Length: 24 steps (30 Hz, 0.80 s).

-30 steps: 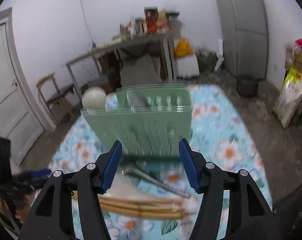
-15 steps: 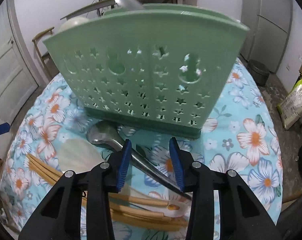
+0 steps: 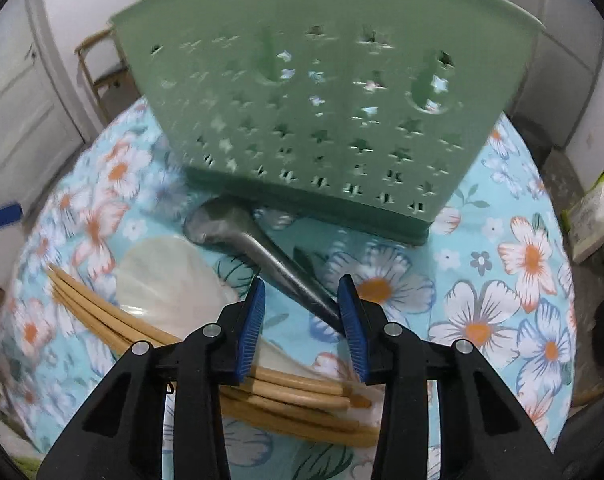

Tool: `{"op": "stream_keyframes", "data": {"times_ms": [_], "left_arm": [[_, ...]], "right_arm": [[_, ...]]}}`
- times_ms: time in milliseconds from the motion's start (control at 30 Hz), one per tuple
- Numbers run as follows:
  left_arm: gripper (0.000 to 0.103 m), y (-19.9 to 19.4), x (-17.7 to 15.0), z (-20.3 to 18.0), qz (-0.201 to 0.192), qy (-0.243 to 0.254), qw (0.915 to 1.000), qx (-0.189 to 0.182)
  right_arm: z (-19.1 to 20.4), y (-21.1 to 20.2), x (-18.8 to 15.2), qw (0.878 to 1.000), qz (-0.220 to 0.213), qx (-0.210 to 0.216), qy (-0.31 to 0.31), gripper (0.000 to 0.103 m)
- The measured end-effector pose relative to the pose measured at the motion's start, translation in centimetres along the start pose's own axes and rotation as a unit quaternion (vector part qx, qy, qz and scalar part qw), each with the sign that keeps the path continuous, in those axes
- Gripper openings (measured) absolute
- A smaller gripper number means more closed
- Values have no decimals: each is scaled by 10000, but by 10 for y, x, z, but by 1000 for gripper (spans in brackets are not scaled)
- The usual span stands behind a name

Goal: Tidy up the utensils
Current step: 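Grasp the dark metal utensil beside the holder with the right gripper, then lift the metal utensil with the right gripper while the left grasps the cream rice paddle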

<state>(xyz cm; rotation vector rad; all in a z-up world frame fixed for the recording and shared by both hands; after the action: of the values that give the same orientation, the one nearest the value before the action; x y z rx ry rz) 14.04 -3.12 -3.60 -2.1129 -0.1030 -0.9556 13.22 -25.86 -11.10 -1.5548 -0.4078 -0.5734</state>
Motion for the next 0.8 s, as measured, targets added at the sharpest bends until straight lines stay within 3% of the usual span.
{"op": "stream_keyframes", "data": {"times_ms": [133,367,533,633,667,800], "left_arm": [[95,-1,-4,4,14,-86,10000,38],[95,-5,-4,10,22,-162,9998,123],[95,-6,-1,9,4,-162,9998,115],[95,-4,-4,8,67,-211,9996,154],[95,-3,-6,8,90,-222,9996,165],[95,0,-11,6,136,-258,9994,189]], "right_arm": [[8,2,5,9996,-30,-76,-281,38],[46,8,23,9854,-222,-489,-1614,37],[74,20,30,9648,-272,-681,-2525,26],[83,22,27,9534,-432,-906,-2844,14],[85,21,27,9514,-513,-970,-2878,7],[82,2,25,9542,-862,-1003,-2683,5]]}}
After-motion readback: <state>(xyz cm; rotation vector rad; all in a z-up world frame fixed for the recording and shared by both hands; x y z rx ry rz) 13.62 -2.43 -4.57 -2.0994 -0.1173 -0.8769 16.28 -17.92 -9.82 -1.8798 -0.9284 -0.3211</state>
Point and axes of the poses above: each gripper's, at about its wrist camera, not at the fingertips, and y roughly the way its jaws point, z to its left, x to its top, the point moved 6 cm from there along y, roughly the way its jaws point, and after that the axes turned 3 degrees about -z, right-handed, at the moved point
